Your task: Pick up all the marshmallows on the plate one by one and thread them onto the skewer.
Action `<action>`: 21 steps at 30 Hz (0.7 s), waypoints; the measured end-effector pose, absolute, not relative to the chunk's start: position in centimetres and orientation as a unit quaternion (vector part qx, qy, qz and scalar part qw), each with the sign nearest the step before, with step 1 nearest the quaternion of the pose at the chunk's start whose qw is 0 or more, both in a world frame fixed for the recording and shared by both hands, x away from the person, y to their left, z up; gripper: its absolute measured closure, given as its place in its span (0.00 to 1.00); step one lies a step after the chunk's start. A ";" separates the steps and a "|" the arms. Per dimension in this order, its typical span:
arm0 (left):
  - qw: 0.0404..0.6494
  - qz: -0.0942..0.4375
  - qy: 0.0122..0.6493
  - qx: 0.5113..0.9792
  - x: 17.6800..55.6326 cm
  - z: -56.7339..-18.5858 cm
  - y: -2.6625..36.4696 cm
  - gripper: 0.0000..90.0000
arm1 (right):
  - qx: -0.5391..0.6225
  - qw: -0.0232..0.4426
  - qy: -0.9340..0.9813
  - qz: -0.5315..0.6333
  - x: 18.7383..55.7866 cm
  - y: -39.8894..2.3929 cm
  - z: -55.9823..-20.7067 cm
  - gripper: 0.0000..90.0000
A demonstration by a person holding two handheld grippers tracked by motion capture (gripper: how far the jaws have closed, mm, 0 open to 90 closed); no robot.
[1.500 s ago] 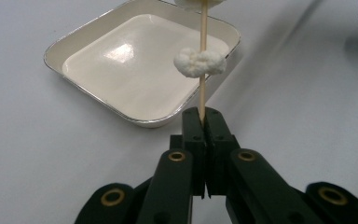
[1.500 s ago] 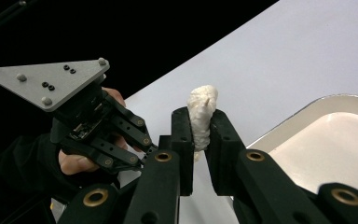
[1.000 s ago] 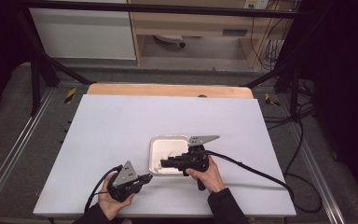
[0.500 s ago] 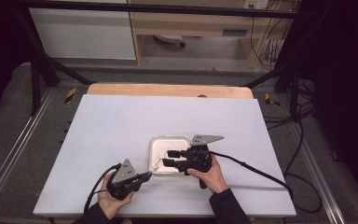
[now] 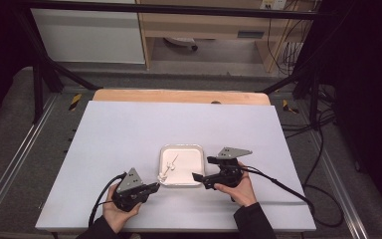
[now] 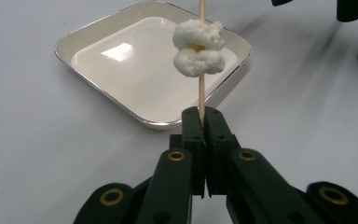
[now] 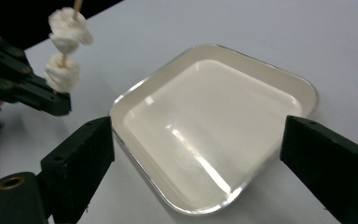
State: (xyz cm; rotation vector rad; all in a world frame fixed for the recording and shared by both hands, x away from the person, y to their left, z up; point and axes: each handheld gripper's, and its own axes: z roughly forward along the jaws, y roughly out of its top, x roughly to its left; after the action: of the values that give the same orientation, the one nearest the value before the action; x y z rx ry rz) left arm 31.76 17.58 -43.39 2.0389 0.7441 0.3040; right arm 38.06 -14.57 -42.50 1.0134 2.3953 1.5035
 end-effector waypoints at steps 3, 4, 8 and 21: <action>0.457 0.122 0.303 0.827 31.8 -43.4 17.6 0.98 | 0.343 0.074 0.797 0.493 38.0 -15.2 -42.9 0.07; 0.457 0.122 0.303 0.827 31.8 -43.3 17.7 0.98 | 0.345 0.077 0.796 0.492 38.0 -15.5 -43.0 0.07; 0.457 0.123 0.304 0.827 31.8 -43.2 17.7 0.98 | 0.347 0.091 0.805 0.473 37.8 -16.3 -43.3 0.05; 0.454 0.108 0.311 0.828 32.4 -42.4 17.8 0.98 | 0.367 0.110 0.808 0.448 37.2 -20.6 -44.2 0.01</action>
State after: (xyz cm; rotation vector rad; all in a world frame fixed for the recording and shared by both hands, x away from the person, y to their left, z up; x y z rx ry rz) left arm 32.43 17.85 -42.38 2.0439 0.7686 0.2677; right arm 37.18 -20.58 -44.19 1.0769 2.3741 1.3164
